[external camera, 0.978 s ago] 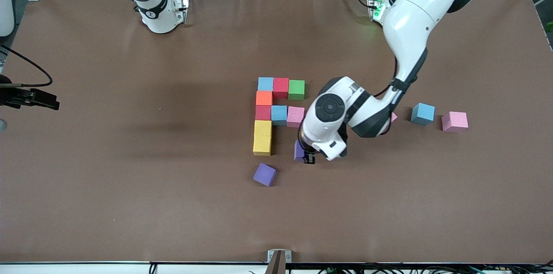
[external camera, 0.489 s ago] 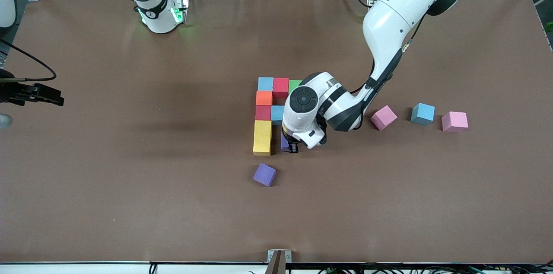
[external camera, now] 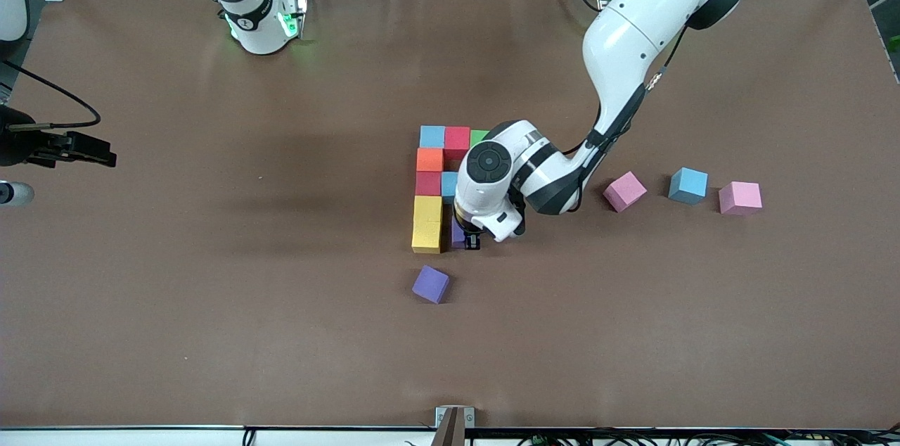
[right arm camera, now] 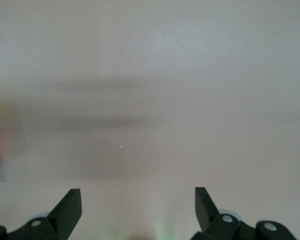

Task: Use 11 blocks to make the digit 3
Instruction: 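Lower the purple cube beside the bottom yellow cube with the left gripper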

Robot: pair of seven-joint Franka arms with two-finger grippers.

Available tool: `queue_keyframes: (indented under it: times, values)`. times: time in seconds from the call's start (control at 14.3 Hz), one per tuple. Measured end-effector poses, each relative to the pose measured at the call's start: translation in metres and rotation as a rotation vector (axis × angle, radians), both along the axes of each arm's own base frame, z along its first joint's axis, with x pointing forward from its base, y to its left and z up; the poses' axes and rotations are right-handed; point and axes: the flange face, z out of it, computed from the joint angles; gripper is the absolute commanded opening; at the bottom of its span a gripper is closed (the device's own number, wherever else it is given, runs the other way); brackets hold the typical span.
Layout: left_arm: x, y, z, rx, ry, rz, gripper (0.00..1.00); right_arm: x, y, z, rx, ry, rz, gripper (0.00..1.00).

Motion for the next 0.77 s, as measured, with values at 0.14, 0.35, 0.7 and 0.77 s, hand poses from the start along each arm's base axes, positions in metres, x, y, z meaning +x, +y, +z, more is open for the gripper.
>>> queue_keyframes:
  times: [0.14,0.35,0.7,0.77]
  values:
    - [-0.004,-0.006,-0.003,0.015,-0.015,-0.012,0.27,0.001,0.002,0.000,0.007,-0.003,0.007,1.00]
    - [-0.005,-0.011,-0.002,0.016,-0.021,-0.019,0.27,0.001,0.006,0.004,0.011,-0.012,0.015,1.00]
    - [-0.004,-0.015,0.001,0.006,-0.031,-0.024,0.27,0.003,0.001,0.006,0.013,-0.031,0.009,1.00]
    - [-0.003,-0.016,0.002,0.004,-0.033,-0.023,0.27,0.004,0.002,0.006,0.014,-0.039,0.011,1.00]
